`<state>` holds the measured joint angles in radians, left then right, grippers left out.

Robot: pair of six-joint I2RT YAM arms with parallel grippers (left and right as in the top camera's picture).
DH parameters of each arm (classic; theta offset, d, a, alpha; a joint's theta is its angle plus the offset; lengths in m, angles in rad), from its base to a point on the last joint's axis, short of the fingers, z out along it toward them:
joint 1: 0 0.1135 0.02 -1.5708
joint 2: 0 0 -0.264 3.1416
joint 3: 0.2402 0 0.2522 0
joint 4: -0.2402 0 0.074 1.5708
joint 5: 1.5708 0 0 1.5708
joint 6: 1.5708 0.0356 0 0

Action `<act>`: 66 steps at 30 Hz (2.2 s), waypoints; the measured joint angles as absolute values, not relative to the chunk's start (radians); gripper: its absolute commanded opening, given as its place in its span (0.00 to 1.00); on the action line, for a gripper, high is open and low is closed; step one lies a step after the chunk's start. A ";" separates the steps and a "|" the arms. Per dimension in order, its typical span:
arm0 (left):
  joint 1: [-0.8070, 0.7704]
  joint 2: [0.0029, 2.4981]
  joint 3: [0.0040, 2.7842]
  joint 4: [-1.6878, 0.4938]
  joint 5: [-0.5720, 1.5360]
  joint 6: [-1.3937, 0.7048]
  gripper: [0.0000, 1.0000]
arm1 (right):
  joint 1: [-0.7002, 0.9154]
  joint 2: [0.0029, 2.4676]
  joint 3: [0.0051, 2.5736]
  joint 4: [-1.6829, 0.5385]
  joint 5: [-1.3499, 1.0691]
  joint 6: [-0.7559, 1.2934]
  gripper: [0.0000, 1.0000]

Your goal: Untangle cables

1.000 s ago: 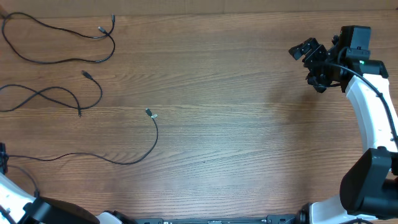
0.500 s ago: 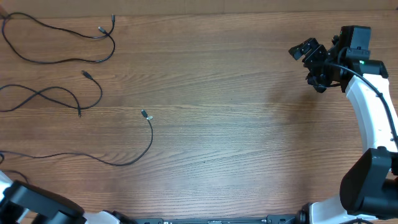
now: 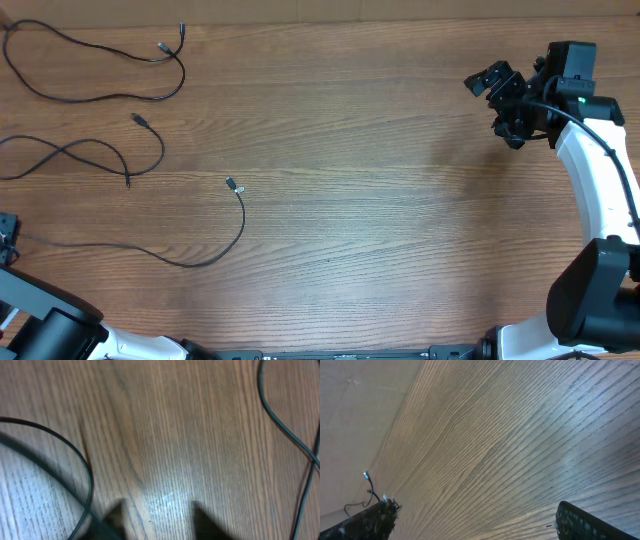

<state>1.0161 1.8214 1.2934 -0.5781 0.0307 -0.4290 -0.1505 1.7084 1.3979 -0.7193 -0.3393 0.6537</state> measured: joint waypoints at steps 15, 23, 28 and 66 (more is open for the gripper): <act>1.064 1.822 1.488 -0.580 -0.084 -0.458 0.08 | -0.151 1.708 1.398 -0.720 -0.339 0.654 1.00; 1.075 1.928 1.488 -0.597 -0.142 -0.469 0.74 | -0.151 1.708 1.398 -0.719 -0.339 0.654 1.00; 1.073 1.979 1.487 -0.615 -0.078 -0.460 0.76 | -0.151 1.708 1.398 -0.720 -0.339 0.654 1.00; 1.064 1.809 1.498 -1.050 0.468 -0.614 0.04 | -0.150 1.708 1.398 -0.719 -0.339 0.654 1.00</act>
<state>1.0637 1.8091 1.4982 -1.0504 0.4683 -0.6136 -0.1505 1.7084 1.3979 -0.7193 -0.3393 0.6537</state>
